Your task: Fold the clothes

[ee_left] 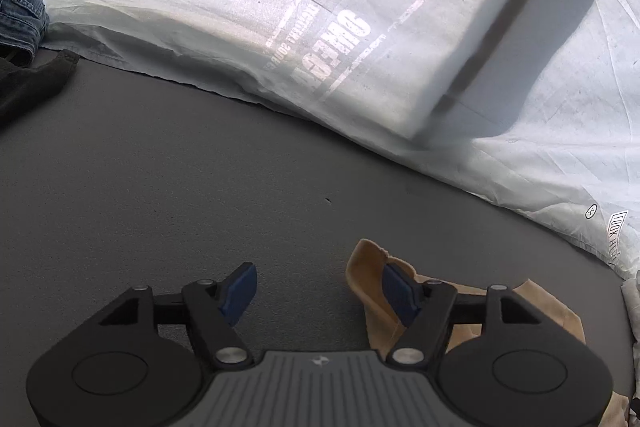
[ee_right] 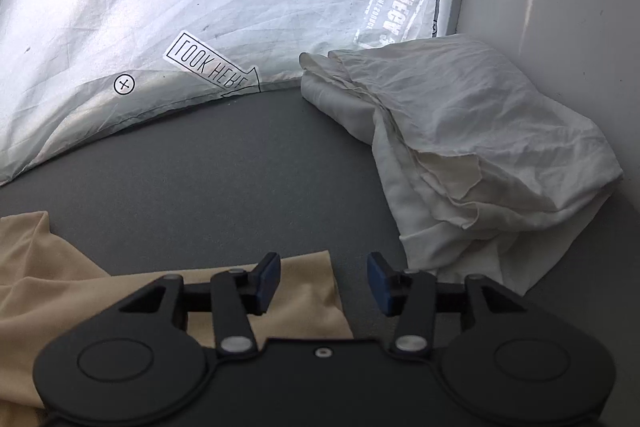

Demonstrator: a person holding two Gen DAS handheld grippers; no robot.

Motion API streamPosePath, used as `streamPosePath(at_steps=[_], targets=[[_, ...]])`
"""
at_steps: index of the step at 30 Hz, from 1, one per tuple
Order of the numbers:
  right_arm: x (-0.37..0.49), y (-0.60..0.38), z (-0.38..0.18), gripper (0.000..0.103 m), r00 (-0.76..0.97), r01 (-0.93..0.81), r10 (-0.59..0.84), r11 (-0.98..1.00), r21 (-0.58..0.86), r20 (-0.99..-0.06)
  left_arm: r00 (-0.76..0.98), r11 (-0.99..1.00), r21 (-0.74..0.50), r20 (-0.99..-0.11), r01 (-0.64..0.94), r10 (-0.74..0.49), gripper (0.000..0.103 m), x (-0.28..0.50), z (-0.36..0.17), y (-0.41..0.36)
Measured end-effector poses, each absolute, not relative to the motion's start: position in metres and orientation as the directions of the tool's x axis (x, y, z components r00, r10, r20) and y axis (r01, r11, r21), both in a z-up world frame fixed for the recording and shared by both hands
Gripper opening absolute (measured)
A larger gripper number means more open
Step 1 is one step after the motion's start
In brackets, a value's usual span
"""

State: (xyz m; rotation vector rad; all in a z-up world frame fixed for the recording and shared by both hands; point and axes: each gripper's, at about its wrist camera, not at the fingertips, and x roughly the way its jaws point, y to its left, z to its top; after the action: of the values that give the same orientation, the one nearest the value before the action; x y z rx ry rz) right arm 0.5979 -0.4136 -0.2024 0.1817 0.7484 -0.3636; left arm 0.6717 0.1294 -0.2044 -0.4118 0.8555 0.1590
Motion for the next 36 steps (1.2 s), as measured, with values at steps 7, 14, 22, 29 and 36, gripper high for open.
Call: streamPosePath(at_steps=[7,14,22,29,36], targets=[[0.596,-0.439,-0.221,0.060,0.656,0.440,-0.146,0.871,0.218,-0.741,0.556,0.916,-0.197,-0.831,-0.348,0.032,0.086,0.614,-0.192,0.109],[0.592,-0.431,-0.221,0.015,0.644,0.412,-0.157,0.896,0.166,-0.749,0.400,0.936,-0.100,-0.915,-0.338,0.047,0.087,0.538,-0.205,0.068],[0.558,-0.447,-0.197,0.003,0.771,0.344,0.010,0.835,0.429,-0.637,0.357,0.954,-0.060,-0.933,-0.293,0.050,0.088,0.477,-0.198,0.035],[0.519,-0.418,-0.171,0.003,0.830,0.201,0.138,0.829,0.521,-0.540,0.336,0.974,-0.005,-0.939,-0.227,0.073,0.088,0.442,-0.189,0.006],[0.487,-0.375,-0.162,0.003,0.816,0.066,0.297,0.805,0.589,-0.497,0.252,0.975,0.025,-0.964,-0.219,0.082,0.088,0.412,-0.202,-0.004]])
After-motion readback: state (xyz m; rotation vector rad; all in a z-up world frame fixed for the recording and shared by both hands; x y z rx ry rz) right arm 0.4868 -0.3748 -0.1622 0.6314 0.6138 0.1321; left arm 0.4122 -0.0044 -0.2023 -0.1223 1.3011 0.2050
